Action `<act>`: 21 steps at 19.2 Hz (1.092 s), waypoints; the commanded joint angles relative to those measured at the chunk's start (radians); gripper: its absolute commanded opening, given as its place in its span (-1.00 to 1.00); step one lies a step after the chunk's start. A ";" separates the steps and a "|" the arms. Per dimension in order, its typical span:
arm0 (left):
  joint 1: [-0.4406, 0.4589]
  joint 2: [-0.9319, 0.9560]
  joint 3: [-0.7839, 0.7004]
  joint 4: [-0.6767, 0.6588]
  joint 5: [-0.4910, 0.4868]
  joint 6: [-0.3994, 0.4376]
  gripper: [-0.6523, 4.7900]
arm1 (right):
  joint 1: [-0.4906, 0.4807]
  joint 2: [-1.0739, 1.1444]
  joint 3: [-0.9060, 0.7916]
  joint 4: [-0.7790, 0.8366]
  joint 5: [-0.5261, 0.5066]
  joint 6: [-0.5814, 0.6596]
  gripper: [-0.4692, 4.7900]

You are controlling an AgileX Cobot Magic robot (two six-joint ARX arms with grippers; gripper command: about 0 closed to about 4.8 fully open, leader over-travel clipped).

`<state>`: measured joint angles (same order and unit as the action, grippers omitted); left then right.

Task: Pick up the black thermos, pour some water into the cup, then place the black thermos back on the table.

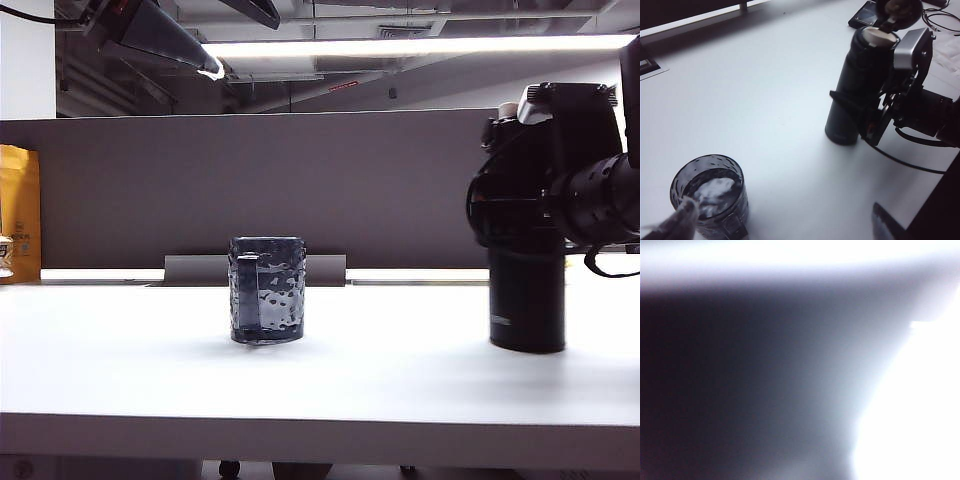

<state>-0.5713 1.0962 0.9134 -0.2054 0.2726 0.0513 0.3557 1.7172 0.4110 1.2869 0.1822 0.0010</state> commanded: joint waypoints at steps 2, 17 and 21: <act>-0.002 -0.003 0.004 0.010 0.002 0.000 1.00 | 0.003 -0.030 -0.011 0.018 -0.005 -0.001 0.91; -0.001 -0.195 0.005 -0.124 -0.003 -0.053 -0.78 | 0.015 -1.069 -0.080 -1.160 -0.241 0.126 -0.86; -0.002 -0.342 -0.008 -0.305 -0.006 -0.134 -0.78 | 0.015 -1.326 -0.070 -1.326 -0.242 0.122 -0.86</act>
<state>-0.5716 0.7795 0.9131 -0.4656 0.2684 -0.0654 0.3695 0.4286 0.3378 -0.0154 -0.0620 0.1257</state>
